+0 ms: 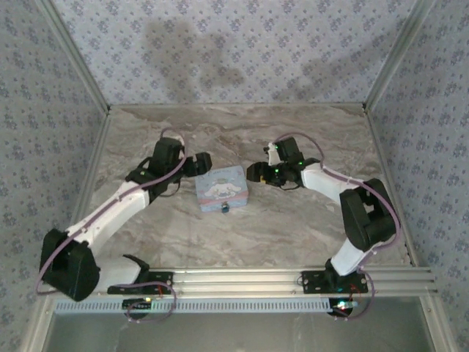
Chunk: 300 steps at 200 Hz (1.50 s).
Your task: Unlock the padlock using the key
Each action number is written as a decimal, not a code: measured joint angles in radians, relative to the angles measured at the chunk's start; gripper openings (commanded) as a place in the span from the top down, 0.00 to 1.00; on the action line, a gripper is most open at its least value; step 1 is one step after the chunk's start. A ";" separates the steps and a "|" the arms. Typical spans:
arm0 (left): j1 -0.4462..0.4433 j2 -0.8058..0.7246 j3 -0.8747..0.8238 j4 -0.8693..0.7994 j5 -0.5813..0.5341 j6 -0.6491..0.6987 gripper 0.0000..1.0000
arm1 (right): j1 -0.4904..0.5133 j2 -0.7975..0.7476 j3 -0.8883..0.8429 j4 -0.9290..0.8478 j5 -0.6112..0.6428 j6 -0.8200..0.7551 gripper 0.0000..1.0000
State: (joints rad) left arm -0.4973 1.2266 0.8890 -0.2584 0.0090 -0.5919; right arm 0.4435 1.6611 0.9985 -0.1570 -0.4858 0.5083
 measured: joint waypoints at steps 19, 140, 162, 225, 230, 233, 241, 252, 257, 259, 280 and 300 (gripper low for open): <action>0.000 -0.022 -0.113 0.015 0.012 -0.054 0.12 | 0.025 0.032 0.023 -0.001 0.000 0.001 0.40; -0.016 0.264 -0.105 0.260 0.166 -0.206 0.24 | 0.031 0.122 0.108 -0.015 -0.005 0.018 0.51; -0.022 0.320 -0.049 0.263 0.167 -0.206 0.23 | 0.006 0.132 0.130 -0.035 0.001 0.018 0.51; -0.026 0.349 -0.003 0.258 0.143 -0.204 0.12 | -0.031 0.122 0.161 -0.131 0.084 -0.019 0.30; -0.024 0.341 -0.005 0.254 0.132 -0.202 0.12 | -0.038 0.113 0.159 -0.143 0.100 -0.027 0.24; -0.023 0.333 -0.007 0.251 0.129 -0.201 0.12 | -0.044 0.105 0.157 -0.151 0.110 -0.023 0.19; -0.019 0.309 -0.013 0.237 0.111 -0.193 0.11 | -0.058 0.082 0.149 -0.164 0.135 -0.029 0.01; -0.017 0.265 -0.021 0.215 0.086 -0.181 0.11 | -0.081 0.037 0.128 -0.175 0.163 -0.032 0.00; -0.014 0.245 -0.024 0.206 0.075 -0.175 0.10 | -0.095 0.013 0.114 -0.177 0.176 -0.031 0.00; -0.013 0.238 -0.025 0.202 0.072 -0.173 0.09 | -0.102 0.001 0.108 -0.177 0.179 -0.030 0.00; -0.010 0.142 -0.047 0.179 0.041 -0.148 0.07 | -0.184 -0.098 0.039 -0.157 0.158 -0.011 0.12; -0.010 0.047 -0.087 0.179 0.026 -0.130 0.09 | -0.277 -0.123 0.020 -0.165 0.136 0.007 0.22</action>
State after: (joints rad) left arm -0.5076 1.2739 0.8024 -0.0799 0.0353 -0.7223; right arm 0.1665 1.5383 1.0183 -0.3218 -0.3500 0.5152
